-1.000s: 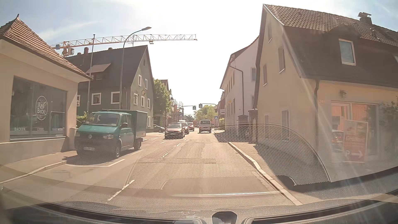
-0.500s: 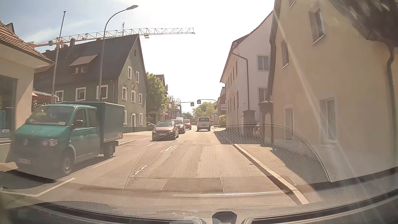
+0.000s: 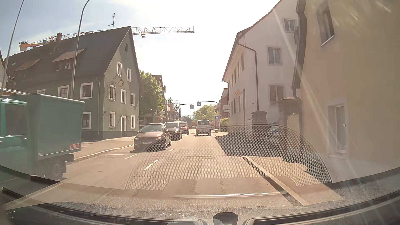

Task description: Follow the waypoints while adhering to traffic rules and regulations

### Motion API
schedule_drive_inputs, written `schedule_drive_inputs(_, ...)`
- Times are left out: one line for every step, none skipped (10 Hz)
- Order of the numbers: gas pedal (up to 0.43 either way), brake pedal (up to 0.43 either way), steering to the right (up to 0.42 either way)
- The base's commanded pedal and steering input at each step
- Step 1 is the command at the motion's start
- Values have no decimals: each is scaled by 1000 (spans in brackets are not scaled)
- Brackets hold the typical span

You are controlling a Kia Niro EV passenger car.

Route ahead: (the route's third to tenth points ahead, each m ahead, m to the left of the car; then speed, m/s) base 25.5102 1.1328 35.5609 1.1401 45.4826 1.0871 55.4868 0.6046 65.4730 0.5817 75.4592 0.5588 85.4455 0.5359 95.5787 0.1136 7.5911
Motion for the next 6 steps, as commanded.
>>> schedule_drive_inputs(0,0,-1)
schedule_drive_inputs(0,0,-3)
schedule_drive_inputs(59,0,-3)
schedule_drive_inputs(59,0,-4)
schedule_drive_inputs(67,0,-4)
schedule_drive_inputs(67,0,-4)
